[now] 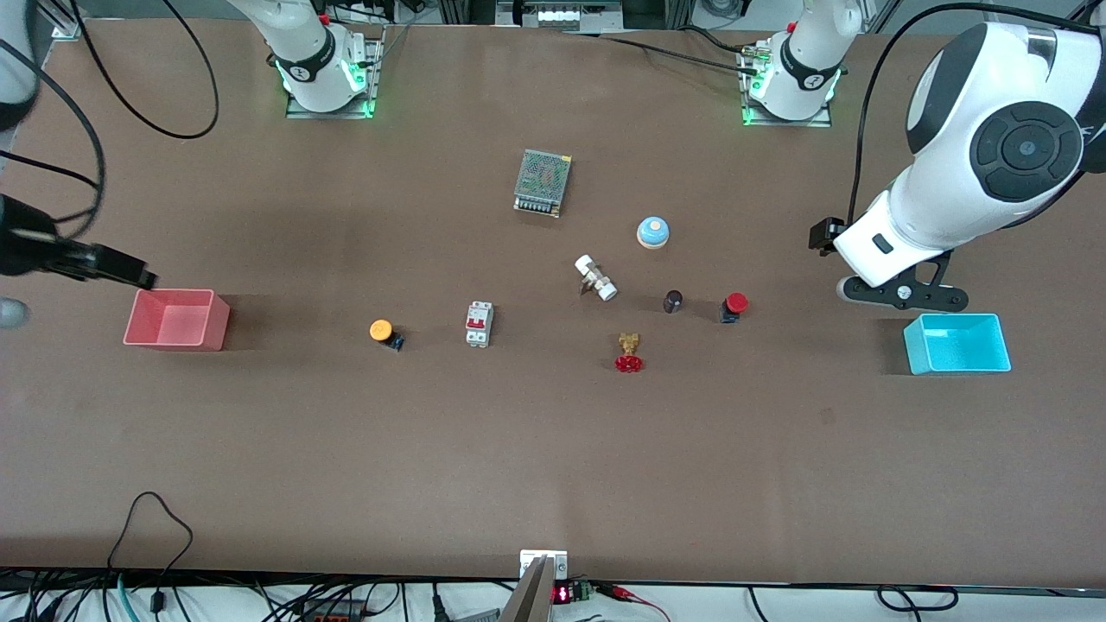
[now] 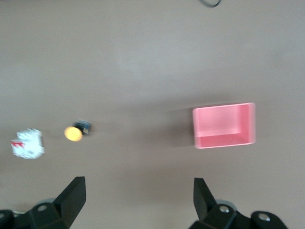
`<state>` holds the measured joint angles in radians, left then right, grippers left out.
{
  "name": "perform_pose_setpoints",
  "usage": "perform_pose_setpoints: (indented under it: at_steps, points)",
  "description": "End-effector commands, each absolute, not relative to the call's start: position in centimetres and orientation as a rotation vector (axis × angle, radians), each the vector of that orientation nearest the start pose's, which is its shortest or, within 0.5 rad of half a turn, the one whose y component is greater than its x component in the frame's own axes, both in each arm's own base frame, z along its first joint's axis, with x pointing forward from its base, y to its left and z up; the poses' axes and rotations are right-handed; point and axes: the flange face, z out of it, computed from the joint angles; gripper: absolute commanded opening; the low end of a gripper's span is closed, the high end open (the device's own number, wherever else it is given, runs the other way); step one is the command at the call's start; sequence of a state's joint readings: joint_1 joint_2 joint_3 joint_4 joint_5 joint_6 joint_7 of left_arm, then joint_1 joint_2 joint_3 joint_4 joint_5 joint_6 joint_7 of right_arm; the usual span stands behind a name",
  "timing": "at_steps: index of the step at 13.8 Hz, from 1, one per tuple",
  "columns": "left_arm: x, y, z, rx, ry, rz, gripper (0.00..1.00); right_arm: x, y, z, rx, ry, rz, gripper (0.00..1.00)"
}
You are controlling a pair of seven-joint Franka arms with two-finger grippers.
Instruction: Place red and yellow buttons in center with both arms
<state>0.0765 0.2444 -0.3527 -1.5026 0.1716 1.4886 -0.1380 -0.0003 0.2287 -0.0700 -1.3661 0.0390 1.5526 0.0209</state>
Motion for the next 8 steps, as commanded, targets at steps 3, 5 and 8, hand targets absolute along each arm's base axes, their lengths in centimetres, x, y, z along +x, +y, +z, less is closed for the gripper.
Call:
perform_pose_setpoints:
  at_steps: [3,5,8]
  points:
    - [59.9,-8.1,53.8,-3.074,0.303,0.223,1.0,59.4,-5.3,59.4,-3.132,0.064,0.091,1.0]
    - [58.2,-6.3,56.1,-3.139,0.259,0.143,1.0,58.2,-5.2,58.8,-3.128,0.068,0.049,1.0]
    - [56.4,-6.0,57.6,-3.141,0.235,-0.004,1.0,56.9,-5.0,58.4,-3.124,0.085,0.066,1.0]
